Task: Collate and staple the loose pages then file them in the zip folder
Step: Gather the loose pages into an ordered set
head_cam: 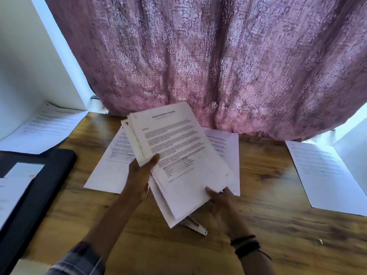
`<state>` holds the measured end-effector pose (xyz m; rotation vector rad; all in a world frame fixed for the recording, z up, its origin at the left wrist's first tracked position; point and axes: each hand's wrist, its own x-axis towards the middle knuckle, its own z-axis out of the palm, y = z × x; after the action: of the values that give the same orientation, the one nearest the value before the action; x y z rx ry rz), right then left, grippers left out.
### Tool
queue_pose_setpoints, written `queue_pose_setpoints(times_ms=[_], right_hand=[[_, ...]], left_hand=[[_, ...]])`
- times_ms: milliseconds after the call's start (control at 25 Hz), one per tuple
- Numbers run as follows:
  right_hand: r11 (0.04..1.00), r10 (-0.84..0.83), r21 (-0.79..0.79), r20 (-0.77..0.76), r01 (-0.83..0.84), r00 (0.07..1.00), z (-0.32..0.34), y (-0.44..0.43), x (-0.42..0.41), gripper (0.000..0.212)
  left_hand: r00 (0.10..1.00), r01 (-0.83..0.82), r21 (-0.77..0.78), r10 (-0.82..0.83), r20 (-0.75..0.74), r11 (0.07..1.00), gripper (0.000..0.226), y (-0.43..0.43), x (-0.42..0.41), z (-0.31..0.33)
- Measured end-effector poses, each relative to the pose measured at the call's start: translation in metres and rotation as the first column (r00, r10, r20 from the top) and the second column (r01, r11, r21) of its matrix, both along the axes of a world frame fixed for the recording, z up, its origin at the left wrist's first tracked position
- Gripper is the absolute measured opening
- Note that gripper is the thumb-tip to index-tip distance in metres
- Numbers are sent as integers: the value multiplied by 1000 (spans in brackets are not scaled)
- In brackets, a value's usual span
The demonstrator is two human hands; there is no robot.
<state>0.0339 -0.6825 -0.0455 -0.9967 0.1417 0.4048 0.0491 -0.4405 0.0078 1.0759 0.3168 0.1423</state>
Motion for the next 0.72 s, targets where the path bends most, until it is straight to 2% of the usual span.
queue_pose_setpoints(times_ms=[80,160,200,280,360,520,720], right_hand=[[999,-21,43,25,20,999,6,-26,24,55],[997,49,-65,115,-42,992,22,-46,44,73],[986,108,-144,161,-85,981,34,-51,51,75],[947,219,-287,246,-145,944,51,-51,64,62],[914,258,-387,332,-118,907,63,-36,69,44],[916,71,-374,506,144,859,56,-8,68,37],[874,52,-428,551,229,833,54,5,66,30]], left_hand=[[996,54,53,-57,63,997,40,16,4,11],[981,138,128,-154,121,982,52,31,8,20],[971,181,168,-203,124,969,58,35,10,23],[958,246,245,-273,82,938,72,38,15,26],[953,269,289,-297,59,919,75,33,19,25],[941,274,281,-317,117,920,59,17,18,24],[928,321,327,-364,80,889,49,12,16,30]])
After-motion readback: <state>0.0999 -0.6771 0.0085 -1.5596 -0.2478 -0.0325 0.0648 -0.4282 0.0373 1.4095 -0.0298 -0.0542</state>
